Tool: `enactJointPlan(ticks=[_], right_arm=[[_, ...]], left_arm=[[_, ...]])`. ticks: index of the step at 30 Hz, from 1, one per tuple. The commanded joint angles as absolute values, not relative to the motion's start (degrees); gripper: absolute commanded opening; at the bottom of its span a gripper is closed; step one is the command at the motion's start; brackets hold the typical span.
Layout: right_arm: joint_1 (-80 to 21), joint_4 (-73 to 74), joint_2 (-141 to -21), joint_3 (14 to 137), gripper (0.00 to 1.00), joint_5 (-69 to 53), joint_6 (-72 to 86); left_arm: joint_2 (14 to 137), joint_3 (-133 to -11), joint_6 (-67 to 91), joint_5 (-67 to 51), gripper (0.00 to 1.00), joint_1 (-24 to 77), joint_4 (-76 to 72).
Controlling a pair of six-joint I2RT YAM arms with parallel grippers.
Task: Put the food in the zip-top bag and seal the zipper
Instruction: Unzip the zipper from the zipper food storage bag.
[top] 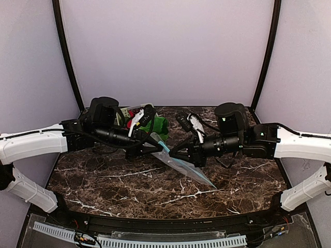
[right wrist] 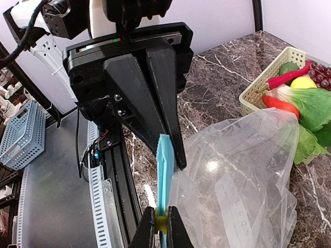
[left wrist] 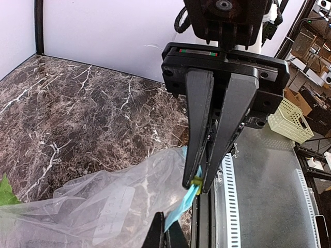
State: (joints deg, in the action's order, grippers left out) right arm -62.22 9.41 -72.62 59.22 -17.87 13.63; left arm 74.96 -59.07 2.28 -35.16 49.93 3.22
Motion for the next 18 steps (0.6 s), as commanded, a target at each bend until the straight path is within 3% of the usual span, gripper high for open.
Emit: enactJointPlan(ticks=[1,18], right_arm=[[-62.6,12.9,-71.6,57.8,0.01,-18.9,13.8],[-62.7,12.8,-71.4,57.1,0.0,-18.9,14.2]], left_arm=[[72.4,-58.2,3.6,-34.0,0.01,47.7,0.3],[72.0,-58.1,4.8,-33.8,0.01,45.3,0.2]])
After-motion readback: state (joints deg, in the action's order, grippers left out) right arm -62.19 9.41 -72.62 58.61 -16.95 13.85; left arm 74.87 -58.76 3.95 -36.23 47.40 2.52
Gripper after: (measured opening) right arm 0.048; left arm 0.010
